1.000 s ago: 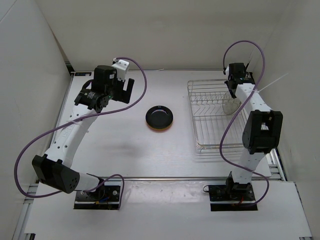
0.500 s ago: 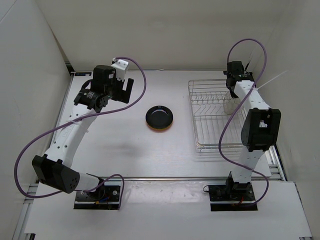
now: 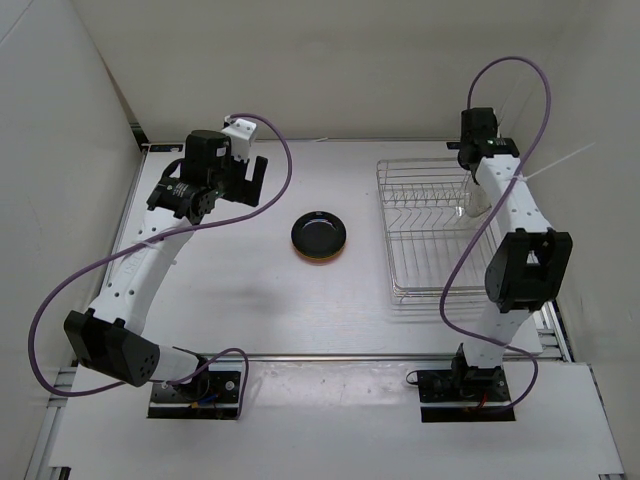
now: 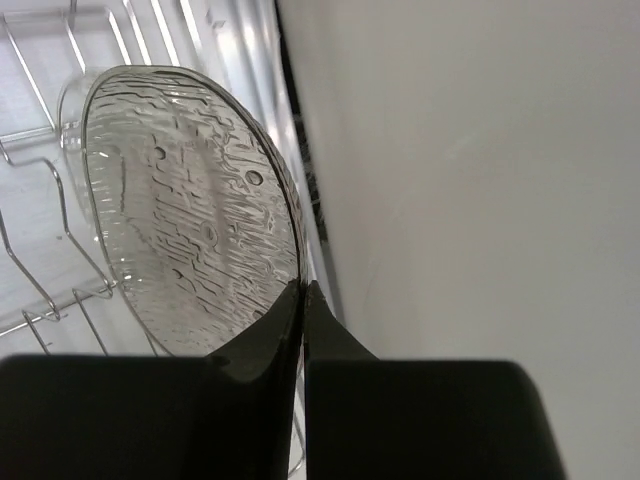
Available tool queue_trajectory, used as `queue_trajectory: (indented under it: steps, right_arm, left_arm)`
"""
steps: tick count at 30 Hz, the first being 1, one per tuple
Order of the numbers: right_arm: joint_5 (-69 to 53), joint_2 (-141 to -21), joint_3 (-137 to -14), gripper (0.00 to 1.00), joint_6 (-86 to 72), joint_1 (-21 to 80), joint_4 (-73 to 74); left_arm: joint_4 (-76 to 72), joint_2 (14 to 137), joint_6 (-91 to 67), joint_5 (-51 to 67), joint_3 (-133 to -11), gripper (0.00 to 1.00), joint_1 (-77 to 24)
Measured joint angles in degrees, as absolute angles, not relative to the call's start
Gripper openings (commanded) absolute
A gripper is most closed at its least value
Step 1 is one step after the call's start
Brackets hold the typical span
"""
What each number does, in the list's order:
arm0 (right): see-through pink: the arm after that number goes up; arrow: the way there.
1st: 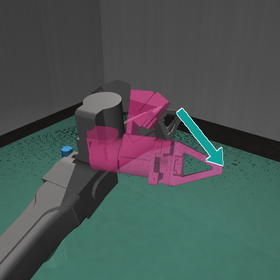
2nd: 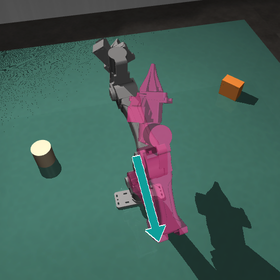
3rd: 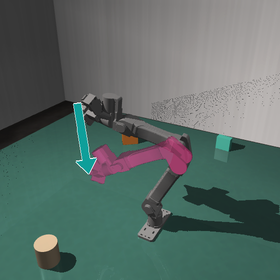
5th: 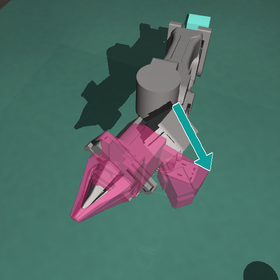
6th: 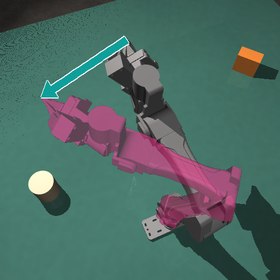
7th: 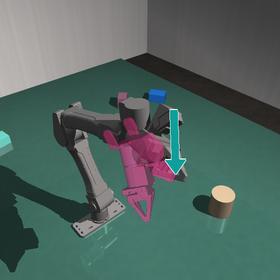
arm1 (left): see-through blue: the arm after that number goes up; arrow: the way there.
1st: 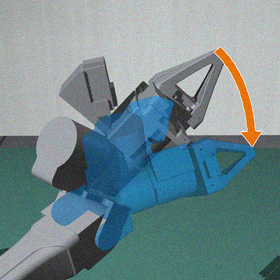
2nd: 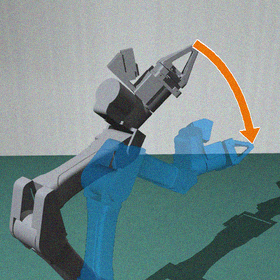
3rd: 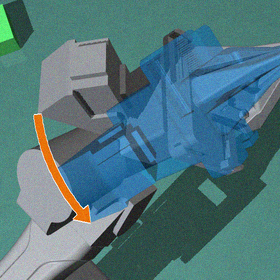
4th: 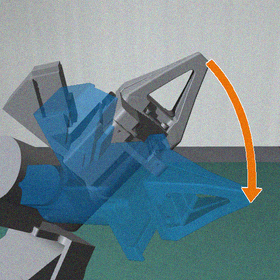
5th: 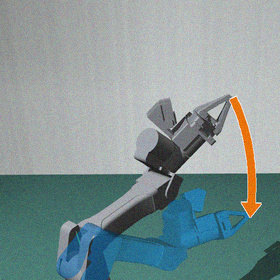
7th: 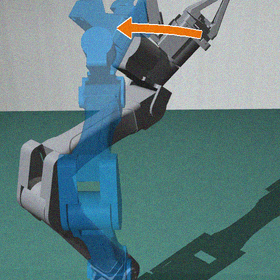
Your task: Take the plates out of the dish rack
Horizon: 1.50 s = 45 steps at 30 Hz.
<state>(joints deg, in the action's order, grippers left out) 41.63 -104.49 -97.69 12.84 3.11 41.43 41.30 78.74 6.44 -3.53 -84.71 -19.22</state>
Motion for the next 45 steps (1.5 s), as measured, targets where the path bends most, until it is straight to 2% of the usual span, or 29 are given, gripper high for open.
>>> queue_trajectory:
  steps: [8, 12, 17, 21, 24, 29, 31, 35, 39, 43, 45]
  right_arm:
    - [43.4, -95.0, -101.7, 0.00, 13.8, 5.9, 42.3]
    - [40.7, -89.6, -101.7, 0.00, 13.4, 8.3, 43.1]
    - [21.7, -83.7, -99.9, 0.00, 12.1, 9.1, 45.9]
    - [-1.0, -80.1, -95.6, 0.00, 12.8, 9.1, 48.9]
    - [-15.1, -79.7, -92.8, 0.00, 13.4, 9.3, 51.1]
    - [-28.0, -80.1, -91.5, 0.00, 13.4, 9.4, 52.9]
    - [-30.3, -80.1, -91.2, 0.00, 13.0, 9.4, 52.5]
    - [-32.2, -80.1, -89.8, 0.00, 11.1, 9.0, 51.0]
    - [-32.2, -80.1, -89.2, 0.00, 9.3, 8.6, 50.0]
    - [-31.5, -80.1, -89.2, 0.00, 8.0, 8.5, 48.9]
    - [-31.5, -79.9, -89.1, 0.00, 7.6, 8.4, 48.5]
  left_arm:
    - [40.7, 80.4, 6.4, -1.7, -84.8, 1.00, -19.2]
    - [41.5, 84.8, 6.3, 2.8, -88.1, 1.00, -19.7]
    - [42.6, 89.9, 6.2, 14.0, -95.9, 1.00, -22.6]
    - [43.4, 94.6, 4.8, 26.2, -104.5, 1.00, -25.9]
    - [43.4, 97.4, 4.0, 31.1, -108.0, 1.00, -28.3]
    - [42.8, 101.7, 2.9, 35.9, -109.1, 1.00, -33.2]
    - [42.8, 102.9, 2.6, 36.4, -109.1, 1.00, -33.9]
    - [42.3, 104.2, 2.0, 36.4, -109.1, 0.94, -33.7]
    - [41.7, 104.3, 1.2, 36.4, -109.1, 0.82, -33.3]
    - [41.4, 104.3, 0.9, 36.4, -109.1, 0.75, -33.2]
    - [41.2, 104.3, 0.8, 36.4, -109.1, 0.75, -33.2]
